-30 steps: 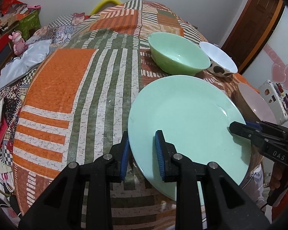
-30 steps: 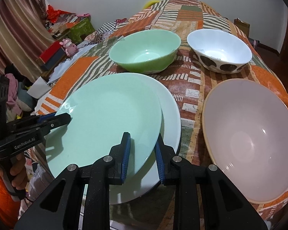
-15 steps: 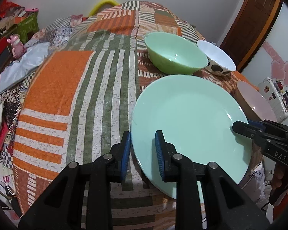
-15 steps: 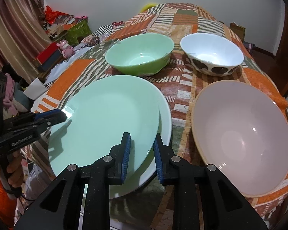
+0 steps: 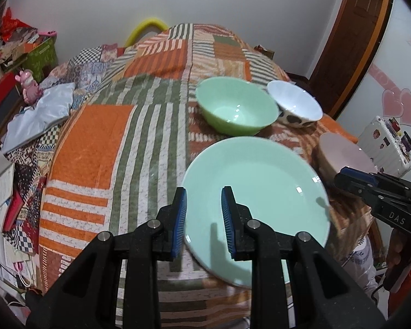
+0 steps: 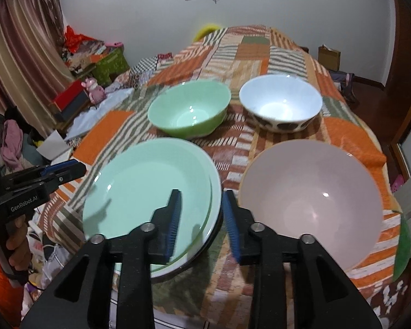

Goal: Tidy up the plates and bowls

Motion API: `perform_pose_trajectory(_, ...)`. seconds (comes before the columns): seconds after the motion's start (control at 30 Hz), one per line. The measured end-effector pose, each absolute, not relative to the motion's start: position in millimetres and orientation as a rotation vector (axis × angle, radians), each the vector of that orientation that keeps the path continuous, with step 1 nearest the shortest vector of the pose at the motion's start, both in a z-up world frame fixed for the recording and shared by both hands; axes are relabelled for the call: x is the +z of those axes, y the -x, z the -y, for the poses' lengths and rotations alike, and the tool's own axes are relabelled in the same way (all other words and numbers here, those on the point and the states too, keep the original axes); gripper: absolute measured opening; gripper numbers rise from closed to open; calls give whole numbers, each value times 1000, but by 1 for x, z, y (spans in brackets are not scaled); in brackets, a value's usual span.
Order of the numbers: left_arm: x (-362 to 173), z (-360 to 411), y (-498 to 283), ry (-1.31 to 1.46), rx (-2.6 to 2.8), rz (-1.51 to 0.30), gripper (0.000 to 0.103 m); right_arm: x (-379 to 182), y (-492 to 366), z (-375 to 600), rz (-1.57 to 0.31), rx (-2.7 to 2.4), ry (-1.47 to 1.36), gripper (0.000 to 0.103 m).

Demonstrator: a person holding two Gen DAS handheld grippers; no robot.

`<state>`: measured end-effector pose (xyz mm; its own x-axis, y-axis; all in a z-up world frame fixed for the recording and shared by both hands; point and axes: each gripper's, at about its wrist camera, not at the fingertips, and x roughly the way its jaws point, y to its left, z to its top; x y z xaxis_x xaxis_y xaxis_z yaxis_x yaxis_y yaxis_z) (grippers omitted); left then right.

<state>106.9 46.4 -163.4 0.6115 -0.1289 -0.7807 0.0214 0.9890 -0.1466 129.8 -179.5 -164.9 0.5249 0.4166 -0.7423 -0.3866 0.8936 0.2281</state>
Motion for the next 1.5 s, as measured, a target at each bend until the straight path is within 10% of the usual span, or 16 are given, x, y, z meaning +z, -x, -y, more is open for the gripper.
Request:
perform_pose_trajectory(0.17,-145,-25,-108,100,-104,-857,47,-150,-127,197,-830,446,-39,49)
perform_pose_trajectory(0.6,-126,41,-134,27,-182,-828,68,-132,-134,266,-753,309,-69,61)
perform_pose_trajectory(1.2,-172,124,-181,-34,-327,-960,67,-174,-148,312,-858,232,-158,61)
perform_pose_trajectory(1.5,-196,142,-200,-14,-385,-1029,34,-194,-150,325,-910,241,-224,39)
